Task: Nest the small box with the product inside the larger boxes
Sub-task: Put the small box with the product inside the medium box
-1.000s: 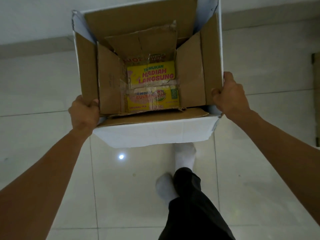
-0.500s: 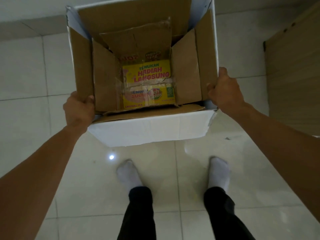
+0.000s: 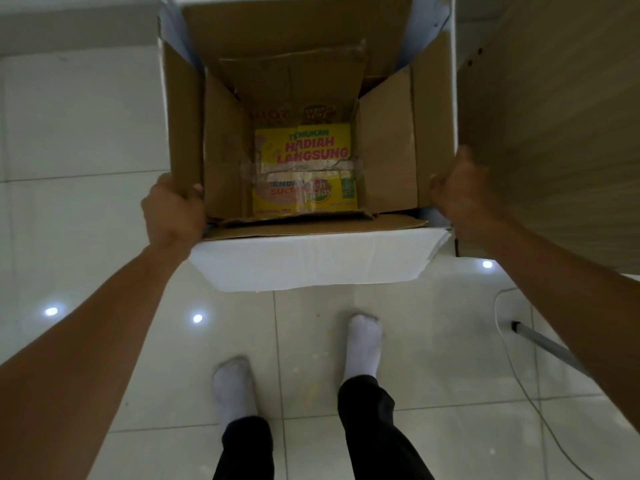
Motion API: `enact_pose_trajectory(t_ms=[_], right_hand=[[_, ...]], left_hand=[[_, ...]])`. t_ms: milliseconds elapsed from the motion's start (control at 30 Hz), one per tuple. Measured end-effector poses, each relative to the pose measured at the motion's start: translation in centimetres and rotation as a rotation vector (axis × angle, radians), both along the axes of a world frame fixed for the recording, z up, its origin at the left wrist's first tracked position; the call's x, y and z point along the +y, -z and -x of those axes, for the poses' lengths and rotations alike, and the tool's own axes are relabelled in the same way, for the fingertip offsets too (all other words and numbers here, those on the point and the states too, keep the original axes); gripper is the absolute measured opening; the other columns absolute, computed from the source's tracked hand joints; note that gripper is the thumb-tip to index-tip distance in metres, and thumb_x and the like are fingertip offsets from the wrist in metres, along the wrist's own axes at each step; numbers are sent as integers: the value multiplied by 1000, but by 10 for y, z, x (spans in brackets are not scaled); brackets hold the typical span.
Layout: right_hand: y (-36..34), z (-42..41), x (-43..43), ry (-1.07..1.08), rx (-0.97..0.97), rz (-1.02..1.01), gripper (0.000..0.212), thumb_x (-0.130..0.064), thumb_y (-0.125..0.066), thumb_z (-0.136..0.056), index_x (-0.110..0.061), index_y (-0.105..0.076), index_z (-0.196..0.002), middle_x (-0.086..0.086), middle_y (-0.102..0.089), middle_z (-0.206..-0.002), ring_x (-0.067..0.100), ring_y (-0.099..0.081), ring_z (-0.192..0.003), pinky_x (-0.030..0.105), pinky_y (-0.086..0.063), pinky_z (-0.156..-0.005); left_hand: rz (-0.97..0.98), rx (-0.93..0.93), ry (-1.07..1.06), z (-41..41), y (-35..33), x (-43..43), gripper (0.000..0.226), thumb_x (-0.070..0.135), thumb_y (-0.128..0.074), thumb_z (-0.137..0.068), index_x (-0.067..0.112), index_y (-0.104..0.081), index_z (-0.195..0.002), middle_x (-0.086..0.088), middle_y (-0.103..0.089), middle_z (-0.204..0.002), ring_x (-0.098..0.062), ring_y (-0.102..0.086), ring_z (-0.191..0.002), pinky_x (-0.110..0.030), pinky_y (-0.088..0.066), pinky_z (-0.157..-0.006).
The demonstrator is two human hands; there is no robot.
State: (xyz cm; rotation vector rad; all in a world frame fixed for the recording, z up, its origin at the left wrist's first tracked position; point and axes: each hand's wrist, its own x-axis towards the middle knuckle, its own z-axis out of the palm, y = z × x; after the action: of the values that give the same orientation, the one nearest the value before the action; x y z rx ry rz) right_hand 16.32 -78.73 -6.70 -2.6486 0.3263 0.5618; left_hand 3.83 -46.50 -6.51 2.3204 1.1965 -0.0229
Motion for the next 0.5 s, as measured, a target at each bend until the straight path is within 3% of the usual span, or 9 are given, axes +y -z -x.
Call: enact_pose_trajectory(t_ms=[200, 400, 500], right_hand=[[-2, -6, -42, 62, 11, 58, 42, -16, -55, -92, -6, -39, -130, 26, -56, -122, 43, -57, -108, 35, -39, -72], [-6, -12, -69, 54, 37, 101, 45, -18, -54, -92, -6, -36, -132, 28, -53, -125, 46, -54, -111, 41, -42, -74], [-9, -16, -79, 60, 43, 131, 44, -18, -53, -93, -6, -36, -131, 29, -53, -126, 47, -54, -111, 43, -44, -75]], left_hand=[[45, -37, 19, -6, 2, -48, 27, 19, -53, -92, 0, -57, -110, -24, -63, -108, -39, -58, -99, -28, -36, -72], [88, -37, 11, -10, 4, -77, 22, 19, -52, -92, 4, -56, -108, -21, -64, -105, -38, -59, -95, -30, -39, -73], [110, -42, 7, -12, 6, -90, 19, 19, -52, -92, 6, -56, -106, -16, -64, -98, -30, -57, -84, -28, -38, -70]])
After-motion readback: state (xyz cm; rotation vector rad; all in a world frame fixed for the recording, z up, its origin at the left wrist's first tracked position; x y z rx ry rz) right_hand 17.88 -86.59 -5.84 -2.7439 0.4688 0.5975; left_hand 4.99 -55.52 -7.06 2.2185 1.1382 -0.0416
